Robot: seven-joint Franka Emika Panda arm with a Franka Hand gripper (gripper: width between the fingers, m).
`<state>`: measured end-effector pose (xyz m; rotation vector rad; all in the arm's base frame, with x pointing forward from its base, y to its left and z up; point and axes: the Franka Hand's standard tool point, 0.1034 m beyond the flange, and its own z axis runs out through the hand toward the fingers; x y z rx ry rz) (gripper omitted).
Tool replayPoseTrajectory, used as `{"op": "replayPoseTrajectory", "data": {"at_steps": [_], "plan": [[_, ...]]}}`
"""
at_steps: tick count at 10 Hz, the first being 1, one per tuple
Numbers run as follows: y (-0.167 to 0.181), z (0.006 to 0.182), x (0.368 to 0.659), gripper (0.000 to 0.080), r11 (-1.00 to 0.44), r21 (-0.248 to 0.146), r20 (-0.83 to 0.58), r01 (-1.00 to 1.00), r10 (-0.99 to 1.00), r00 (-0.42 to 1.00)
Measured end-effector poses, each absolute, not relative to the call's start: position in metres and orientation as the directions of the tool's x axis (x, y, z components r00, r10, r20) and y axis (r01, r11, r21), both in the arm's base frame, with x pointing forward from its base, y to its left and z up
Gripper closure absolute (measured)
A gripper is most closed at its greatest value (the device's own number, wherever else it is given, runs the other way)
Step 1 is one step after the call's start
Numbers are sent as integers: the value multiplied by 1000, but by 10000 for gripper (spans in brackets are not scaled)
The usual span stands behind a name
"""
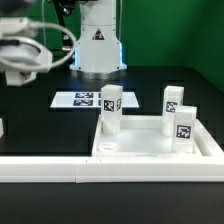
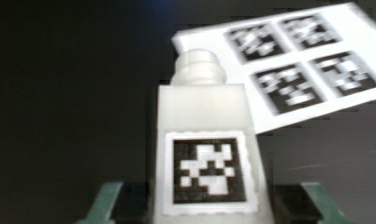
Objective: Assemble square table
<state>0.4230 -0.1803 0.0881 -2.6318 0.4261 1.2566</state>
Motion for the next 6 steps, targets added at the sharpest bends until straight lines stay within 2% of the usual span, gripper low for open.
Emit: {"op": "replayPoseTrajectory", "data": {"at_steps": [3, 4, 5, 6], "plan": [[-181, 85, 434, 509, -944, -36, -694, -328, -212, 688], [-164, 96, 454, 509, -938, 3, -631, -347, -271, 727], [-133, 115, 479, 509, -936, 32, -589, -352, -302, 750], [-110, 127, 511, 509, -927, 66, -497, -369, -351, 794]]}}
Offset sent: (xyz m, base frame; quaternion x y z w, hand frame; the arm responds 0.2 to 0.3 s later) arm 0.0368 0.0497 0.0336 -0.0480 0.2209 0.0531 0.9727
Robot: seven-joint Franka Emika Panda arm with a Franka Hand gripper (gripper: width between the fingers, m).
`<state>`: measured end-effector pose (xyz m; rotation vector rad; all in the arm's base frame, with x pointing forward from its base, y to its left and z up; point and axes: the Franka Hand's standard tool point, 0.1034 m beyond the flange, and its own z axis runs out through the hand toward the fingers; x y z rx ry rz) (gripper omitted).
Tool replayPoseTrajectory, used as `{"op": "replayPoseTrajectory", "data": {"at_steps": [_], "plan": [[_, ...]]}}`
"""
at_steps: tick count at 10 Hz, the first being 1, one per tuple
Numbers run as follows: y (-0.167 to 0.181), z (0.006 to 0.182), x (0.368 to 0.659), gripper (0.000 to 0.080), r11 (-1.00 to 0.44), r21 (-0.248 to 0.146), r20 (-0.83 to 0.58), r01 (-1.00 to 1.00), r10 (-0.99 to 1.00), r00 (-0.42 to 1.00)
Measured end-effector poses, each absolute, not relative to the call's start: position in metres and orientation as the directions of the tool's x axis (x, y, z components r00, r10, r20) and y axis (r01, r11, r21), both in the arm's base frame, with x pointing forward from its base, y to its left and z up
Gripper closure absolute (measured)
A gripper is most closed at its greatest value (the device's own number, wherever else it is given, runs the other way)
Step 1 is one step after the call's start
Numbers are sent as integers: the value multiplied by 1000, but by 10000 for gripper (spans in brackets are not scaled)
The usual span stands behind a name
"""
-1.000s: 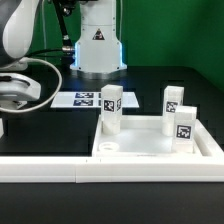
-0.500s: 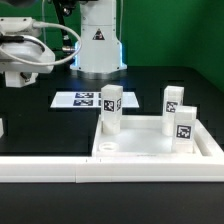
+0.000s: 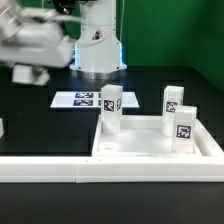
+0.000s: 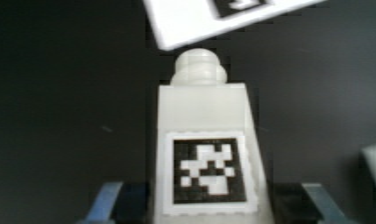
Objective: Assemble square table
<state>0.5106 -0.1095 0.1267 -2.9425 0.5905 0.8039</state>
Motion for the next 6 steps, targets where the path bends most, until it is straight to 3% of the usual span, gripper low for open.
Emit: {"op": "replayPoseTrajectory", "data": {"at_steps": [2, 6], "plan": [[-98, 146, 539, 509, -966, 57, -429, -252, -252, 867], [-96, 141, 555, 509, -967, 36, -121, -253, -255, 959]]}}
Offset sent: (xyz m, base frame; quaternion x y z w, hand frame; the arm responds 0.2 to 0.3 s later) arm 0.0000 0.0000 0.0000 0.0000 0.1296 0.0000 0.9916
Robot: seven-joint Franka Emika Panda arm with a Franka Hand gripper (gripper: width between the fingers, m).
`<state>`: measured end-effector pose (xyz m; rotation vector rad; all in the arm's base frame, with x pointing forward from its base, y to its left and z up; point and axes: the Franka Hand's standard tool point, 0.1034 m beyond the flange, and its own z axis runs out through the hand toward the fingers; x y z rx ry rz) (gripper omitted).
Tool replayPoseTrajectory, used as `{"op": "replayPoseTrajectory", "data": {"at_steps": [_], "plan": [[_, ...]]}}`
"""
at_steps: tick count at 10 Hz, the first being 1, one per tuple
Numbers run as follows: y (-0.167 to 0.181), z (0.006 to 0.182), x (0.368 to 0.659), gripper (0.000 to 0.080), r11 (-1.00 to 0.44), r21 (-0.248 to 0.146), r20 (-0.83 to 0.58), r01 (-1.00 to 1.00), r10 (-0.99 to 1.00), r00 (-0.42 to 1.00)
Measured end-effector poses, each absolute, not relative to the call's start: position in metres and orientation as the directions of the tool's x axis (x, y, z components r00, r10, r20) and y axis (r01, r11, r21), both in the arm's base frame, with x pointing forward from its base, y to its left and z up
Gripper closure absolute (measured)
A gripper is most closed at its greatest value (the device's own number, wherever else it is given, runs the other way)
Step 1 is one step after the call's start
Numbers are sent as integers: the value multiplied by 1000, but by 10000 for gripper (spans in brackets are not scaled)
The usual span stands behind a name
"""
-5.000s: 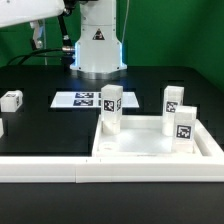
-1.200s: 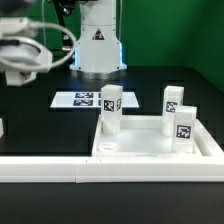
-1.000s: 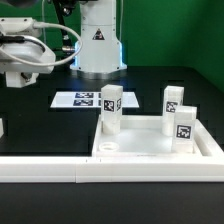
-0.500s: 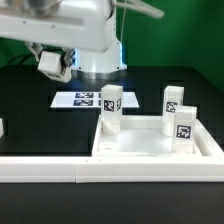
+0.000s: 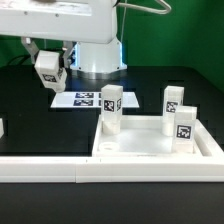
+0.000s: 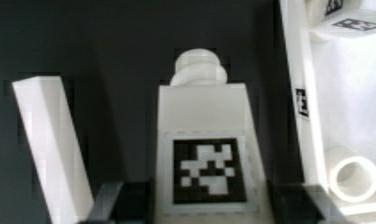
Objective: Assemble square table
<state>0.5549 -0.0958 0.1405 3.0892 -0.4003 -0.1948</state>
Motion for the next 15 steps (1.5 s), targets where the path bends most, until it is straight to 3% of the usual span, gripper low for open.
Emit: {"op": "replayPoseTrajectory", "data": {"at_steps": [1, 3, 5, 9, 10, 11, 13, 15], "plan": [[-92, 139, 566, 509, -960, 34, -13, -278, -279, 960], [-44, 141, 598, 509, -896, -45, 163, -441, -442, 882], [-23, 167, 620, 509, -893, -96, 191, -440, -450, 872], [-25, 159, 617, 509, -893, -89, 201, -441, -450, 870], [-18, 151, 616, 509, -891, -99, 298, -443, -451, 841], [1, 134, 608, 509, -898, -76, 323, -434, -434, 841], [13, 123, 622, 509, -922, -11, 399, -387, -359, 844], [12, 124, 622, 509, -920, -12, 400, -391, -363, 841]]}}
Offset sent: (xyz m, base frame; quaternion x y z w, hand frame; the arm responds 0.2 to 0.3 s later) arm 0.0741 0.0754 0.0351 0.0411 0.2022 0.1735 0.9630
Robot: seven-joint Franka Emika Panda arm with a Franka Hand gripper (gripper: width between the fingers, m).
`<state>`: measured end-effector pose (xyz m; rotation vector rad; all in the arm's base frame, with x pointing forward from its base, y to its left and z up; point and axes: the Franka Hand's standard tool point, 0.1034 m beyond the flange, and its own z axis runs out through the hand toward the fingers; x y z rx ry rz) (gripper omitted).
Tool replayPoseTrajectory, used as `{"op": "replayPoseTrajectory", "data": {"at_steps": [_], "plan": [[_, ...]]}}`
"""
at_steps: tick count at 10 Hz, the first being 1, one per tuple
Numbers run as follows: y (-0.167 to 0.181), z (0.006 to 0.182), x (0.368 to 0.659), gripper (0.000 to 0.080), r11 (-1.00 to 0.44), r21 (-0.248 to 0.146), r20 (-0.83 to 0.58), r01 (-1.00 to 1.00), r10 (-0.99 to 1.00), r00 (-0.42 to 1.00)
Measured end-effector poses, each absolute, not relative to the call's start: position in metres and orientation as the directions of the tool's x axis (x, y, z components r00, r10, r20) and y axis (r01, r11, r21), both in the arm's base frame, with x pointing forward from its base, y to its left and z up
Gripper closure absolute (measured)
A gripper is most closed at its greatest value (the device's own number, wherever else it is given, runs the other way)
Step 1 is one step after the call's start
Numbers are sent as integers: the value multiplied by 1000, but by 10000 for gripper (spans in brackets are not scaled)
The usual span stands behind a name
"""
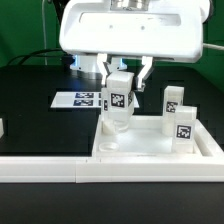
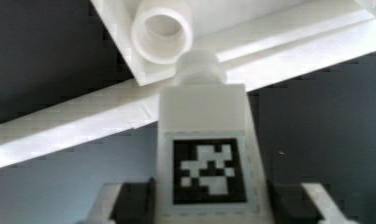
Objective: Assemble square table
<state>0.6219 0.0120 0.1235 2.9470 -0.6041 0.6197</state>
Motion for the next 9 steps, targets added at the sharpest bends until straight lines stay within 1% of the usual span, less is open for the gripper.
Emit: {"op": "replayPoseTrajectory", "data": {"at_steps": [2, 5, 6, 9], "plan": [[12, 123, 622, 509, -921, -12, 404, -389, -361, 841], [11, 125, 621, 509, -917, -61, 508, -395, -369, 778], [7, 126, 622, 509, -917, -68, 538, -392, -365, 760], [-8, 118, 620, 509, -925, -36, 544, -379, -337, 769]]}}
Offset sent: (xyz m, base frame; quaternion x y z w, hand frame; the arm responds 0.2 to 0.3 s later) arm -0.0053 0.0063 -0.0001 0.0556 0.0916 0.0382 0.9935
